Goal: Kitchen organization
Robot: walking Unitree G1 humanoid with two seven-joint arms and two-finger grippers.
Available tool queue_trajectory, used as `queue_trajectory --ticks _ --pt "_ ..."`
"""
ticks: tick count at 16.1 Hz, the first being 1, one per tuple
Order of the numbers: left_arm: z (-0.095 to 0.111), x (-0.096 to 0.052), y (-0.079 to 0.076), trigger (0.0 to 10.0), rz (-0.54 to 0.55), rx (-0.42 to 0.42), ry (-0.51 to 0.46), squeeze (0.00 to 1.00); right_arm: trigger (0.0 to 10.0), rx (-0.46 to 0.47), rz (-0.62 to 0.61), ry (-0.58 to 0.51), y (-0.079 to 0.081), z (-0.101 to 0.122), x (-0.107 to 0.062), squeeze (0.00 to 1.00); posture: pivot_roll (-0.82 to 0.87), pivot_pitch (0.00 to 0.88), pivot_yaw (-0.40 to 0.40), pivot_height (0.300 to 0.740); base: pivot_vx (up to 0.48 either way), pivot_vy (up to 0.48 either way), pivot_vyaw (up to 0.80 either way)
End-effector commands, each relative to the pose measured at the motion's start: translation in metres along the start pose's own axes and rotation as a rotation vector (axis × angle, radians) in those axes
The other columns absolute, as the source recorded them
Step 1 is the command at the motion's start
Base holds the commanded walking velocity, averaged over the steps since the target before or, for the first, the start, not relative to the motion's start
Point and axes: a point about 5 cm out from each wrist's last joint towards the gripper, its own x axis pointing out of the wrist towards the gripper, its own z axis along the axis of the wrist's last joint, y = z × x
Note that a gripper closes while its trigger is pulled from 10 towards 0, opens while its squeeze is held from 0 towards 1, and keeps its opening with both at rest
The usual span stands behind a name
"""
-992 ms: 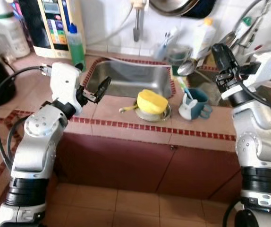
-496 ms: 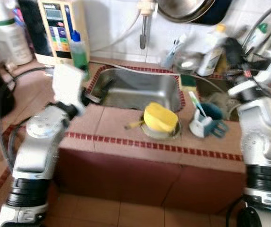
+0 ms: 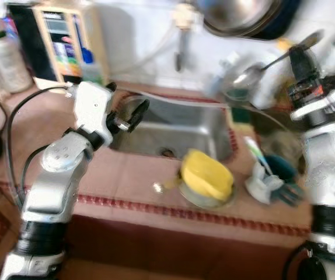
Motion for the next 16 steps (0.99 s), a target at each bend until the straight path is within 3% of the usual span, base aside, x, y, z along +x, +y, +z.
queue_trajectory --ticks 1,6,8,10,12,16 --pt "0.005 0.004 -0.005 10.0 -0.019 0.002 -0.023 0.00 10.0 -0.029 -0.013 -0.022 -0.007 0.010 -0.001 0.00 0.01 0.000 -0.043 0.740 0.386 0.000 0.00" --pt "0.004 0.002 -0.007 10.0 -0.040 0.002 -0.011 0.00 10.0 -0.040 -0.073 0.047 -0.013 0.003 -0.002 0.00 0.01 0.000 -0.041 0.740 0.354 0.000 0.00" --pt "0.004 0.001 -0.011 10.0 -0.061 -0.044 -0.002 0.00 10.0 -0.051 -0.186 0.146 -0.027 -0.006 -0.002 0.00 0.01 0.000 -0.040 0.740 0.000 0.000 0.00" --pt "0.005 0.003 -0.016 10.0 -0.082 -0.045 0.036 0.00 10.0 -0.009 -0.279 0.217 -0.044 -0.011 -0.008 0.00 0.01 0.000 -0.036 0.740 0.000 0.000 0.00" --pt "0.007 0.004 -0.021 10.0 -0.120 -0.020 0.050 0.00 10.0 -0.049 -0.351 0.276 -0.064 -0.014 -0.018 0.00 0.01 0.000 -0.034 0.740 0.000 0.000 0.00" --pt "0.012 0.003 -0.035 10.0 -0.210 -0.045 0.059 0.00 10.0 -0.016 -0.388 0.327 -0.085 -0.012 -0.028 0.00 -0.01 0.002 -0.026 0.740 0.000 0.000 0.00"
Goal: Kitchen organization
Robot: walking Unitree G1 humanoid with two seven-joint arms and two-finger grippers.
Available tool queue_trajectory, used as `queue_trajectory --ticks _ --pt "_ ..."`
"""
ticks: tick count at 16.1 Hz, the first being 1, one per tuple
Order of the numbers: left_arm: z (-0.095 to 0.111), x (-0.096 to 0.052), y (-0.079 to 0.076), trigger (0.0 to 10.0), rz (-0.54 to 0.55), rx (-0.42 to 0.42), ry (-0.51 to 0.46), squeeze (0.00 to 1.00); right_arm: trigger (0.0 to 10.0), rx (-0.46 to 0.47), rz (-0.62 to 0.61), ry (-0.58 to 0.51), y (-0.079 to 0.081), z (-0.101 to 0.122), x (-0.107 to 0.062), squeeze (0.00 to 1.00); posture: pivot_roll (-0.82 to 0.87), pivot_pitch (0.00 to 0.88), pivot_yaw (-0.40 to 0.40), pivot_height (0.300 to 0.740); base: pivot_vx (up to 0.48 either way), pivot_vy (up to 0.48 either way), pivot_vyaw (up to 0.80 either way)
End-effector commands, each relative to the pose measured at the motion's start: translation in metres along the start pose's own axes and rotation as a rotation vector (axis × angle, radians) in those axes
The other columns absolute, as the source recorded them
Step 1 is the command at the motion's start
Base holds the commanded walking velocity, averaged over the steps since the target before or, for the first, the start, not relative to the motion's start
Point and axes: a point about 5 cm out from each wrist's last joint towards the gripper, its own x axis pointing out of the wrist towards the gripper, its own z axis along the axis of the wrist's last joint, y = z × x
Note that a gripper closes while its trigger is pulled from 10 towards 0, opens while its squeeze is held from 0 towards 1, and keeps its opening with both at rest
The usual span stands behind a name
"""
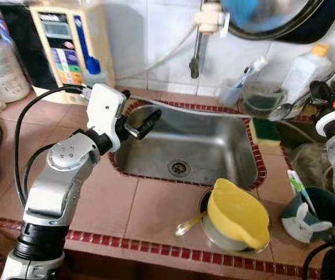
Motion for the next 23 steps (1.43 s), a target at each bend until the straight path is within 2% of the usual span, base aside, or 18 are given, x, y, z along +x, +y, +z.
queue_trajectory --ticks 1,2,5,8,9,11,13,16,20,23 --pt "0.002 0.002 -0.009 10.0 -0.057 -0.003 0.004 0.00 10.0 0.007 0.008 0.002 -0.006 0.006 0.001 0.00 -0.01 0.000 -0.025 0.740 0.000 0.000 0.00" --pt "0.001 0.002 -0.017 10.0 -0.100 0.014 0.011 0.00 10.0 0.005 0.030 0.025 -0.010 0.005 0.001 0.00 -0.02 0.003 -0.022 0.740 0.000 0.000 0.00" --pt "0.000 0.003 -0.030 10.0 -0.172 -0.014 0.020 0.00 10.0 0.021 0.122 0.086 -0.013 -0.003 -0.003 0.00 -0.03 0.014 -0.014 0.740 0.000 0.000 0.00" --pt "-0.001 0.004 -0.042 10.0 -0.216 -0.037 0.033 0.00 10.0 0.023 0.206 0.114 -0.011 -0.013 -0.008 0.00 -0.04 0.021 -0.006 0.740 0.000 0.000 0.00" --pt "-0.002 0.006 -0.049 10.0 -0.235 -0.048 0.040 0.00 10.0 0.073 0.253 0.120 -0.007 -0.020 -0.008 0.00 -0.04 0.028 0.007 0.740 0.000 0.000 0.00" --pt "-0.005 0.007 -0.056 10.0 -0.259 -0.055 0.052 0.00 10.0 0.073 0.291 0.146 -0.001 -0.035 -0.009 0.00 -0.05 0.034 0.014 0.740 0.000 0.000 0.00" --pt "-0.009 0.006 -0.066 10.0 -0.292 -0.052 0.074 0.00 10.0 0.174 0.332 0.194 0.008 -0.051 -0.009 0.00 -0.05 0.040 0.020 0.740 0.000 0.000 0.00" --pt "-0.010 0.005 -0.072 10.0 -0.316 -0.055 0.082 0.00 10.0 0.268 0.387 0.234 0.017 -0.063 -0.009 0.00 -0.05 0.042 0.021 0.740 0.000 0.000 0.00" --pt "-0.009 0.005 -0.074 10.0 -0.309 -0.056 0.079 0.00 10.0 0.353 0.455 0.294 0.030 -0.075 -0.010 0.00 -0.04 0.036 0.014 0.740 0.000 0.000 0.00" --pt "-0.008 0.005 -0.073 10.0 -0.305 -0.055 0.075 0.00 10.0 0.354 0.481 0.288 0.031 -0.074 -0.010 0.00 -0.04 0.031 0.013 0.740 0.000 0.000 0.00"
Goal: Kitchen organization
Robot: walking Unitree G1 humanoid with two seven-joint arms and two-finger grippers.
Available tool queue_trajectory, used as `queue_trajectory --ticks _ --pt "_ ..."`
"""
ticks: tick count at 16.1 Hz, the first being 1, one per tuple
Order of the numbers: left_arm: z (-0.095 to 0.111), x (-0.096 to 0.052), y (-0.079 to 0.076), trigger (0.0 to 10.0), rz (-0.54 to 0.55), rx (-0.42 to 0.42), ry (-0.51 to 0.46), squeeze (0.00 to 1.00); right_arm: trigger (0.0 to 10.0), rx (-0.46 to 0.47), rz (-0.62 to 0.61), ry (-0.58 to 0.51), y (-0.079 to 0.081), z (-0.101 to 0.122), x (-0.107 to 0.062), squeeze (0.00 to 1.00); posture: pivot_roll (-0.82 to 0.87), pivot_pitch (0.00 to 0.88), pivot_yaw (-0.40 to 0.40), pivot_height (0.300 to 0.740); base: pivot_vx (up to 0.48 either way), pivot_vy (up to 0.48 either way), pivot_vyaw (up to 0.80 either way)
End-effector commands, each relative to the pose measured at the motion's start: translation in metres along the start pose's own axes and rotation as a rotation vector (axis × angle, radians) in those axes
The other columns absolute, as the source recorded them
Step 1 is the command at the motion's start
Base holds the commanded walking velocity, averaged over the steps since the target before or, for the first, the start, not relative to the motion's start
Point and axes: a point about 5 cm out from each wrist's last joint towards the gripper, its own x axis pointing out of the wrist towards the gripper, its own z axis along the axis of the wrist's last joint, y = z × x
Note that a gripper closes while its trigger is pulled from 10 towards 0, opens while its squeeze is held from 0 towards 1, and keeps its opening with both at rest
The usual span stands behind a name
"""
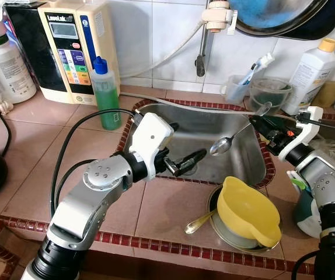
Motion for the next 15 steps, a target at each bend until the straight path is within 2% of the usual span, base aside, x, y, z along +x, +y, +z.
queue_trajectory --ticks 1,15 --pt "0.002 -0.001 -0.001 10.0 0.005 0.012 0.002 0.00 10.0 0.017 0.012 0.012 0.000 -0.003 0.000 0.00 -0.04 0.029 0.012 0.740 0.000 0.000 0.00" --pt "0.003 0.002 0.002 10.0 0.016 0.013 -0.008 0.00 10.0 0.018 0.114 -0.050 0.007 0.014 -0.004 0.00 -0.05 0.025 0.012 0.740 0.000 0.000 0.00"
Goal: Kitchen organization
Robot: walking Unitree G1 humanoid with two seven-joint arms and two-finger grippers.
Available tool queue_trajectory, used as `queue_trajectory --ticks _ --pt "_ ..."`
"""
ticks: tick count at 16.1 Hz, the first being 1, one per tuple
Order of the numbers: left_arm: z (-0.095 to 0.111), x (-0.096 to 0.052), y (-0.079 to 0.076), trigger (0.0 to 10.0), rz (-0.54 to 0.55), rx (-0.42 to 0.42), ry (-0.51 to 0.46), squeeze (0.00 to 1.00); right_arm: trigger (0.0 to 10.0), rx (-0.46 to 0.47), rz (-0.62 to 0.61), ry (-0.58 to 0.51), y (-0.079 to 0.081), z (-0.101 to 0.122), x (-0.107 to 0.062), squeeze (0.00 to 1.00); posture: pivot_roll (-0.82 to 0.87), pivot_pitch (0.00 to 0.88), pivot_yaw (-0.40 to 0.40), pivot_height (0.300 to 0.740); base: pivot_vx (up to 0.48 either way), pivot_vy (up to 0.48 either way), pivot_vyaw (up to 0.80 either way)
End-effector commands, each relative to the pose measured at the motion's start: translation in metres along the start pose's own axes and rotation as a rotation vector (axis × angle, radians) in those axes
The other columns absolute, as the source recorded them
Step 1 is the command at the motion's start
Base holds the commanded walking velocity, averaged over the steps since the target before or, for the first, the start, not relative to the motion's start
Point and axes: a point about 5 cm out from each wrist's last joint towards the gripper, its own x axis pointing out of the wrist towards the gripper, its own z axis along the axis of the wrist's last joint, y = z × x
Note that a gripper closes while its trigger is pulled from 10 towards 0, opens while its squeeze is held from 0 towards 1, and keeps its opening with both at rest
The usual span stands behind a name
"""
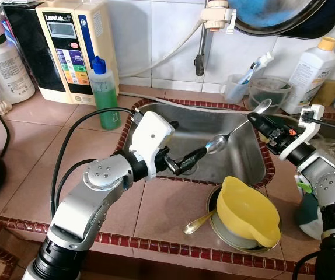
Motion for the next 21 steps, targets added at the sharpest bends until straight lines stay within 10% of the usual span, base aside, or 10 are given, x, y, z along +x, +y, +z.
queue_trajectory --ticks 1,2,3,13,14,21 --pt "0.002 0.001 0.002 10.0 0.000 0.011 -0.005 0.00 10.0 -0.009 0.013 -0.029 0.001 0.010 -0.001 0.00 -0.05 0.025 0.012 0.740 0.000 0.000 0.00" --pt "0.002 0.001 0.002 10.0 0.001 0.011 -0.006 0.00 10.0 -0.004 0.020 -0.031 0.001 0.011 -0.001 0.86 -0.05 0.025 0.012 0.740 0.000 0.000 0.00" --pt "0.002 0.001 0.002 10.0 0.002 0.012 -0.006 0.00 10.0 0.000 0.022 -0.032 0.001 0.011 -0.001 1.00 -0.05 0.024 0.011 0.740 0.000 0.000 0.00" --pt "0.003 0.002 0.003 10.0 0.005 0.012 -0.010 0.00 10.0 -0.012 0.051 -0.043 0.005 0.015 -0.002 1.00 -0.05 0.024 0.011 0.740 0.000 0.000 0.00" --pt "0.003 0.002 0.003 10.0 0.006 0.013 -0.011 0.00 10.0 -0.035 0.061 -0.060 0.006 0.017 -0.002 0.00 -0.05 0.024 0.012 0.740 0.000 0.000 0.00" --pt "0.004 -0.001 0.010 10.0 0.030 0.014 -0.019 0.00 10.0 -0.071 0.102 -0.187 0.020 0.042 0.000 0.00 -0.05 0.023 0.009 0.740 0.000 0.000 0.00"
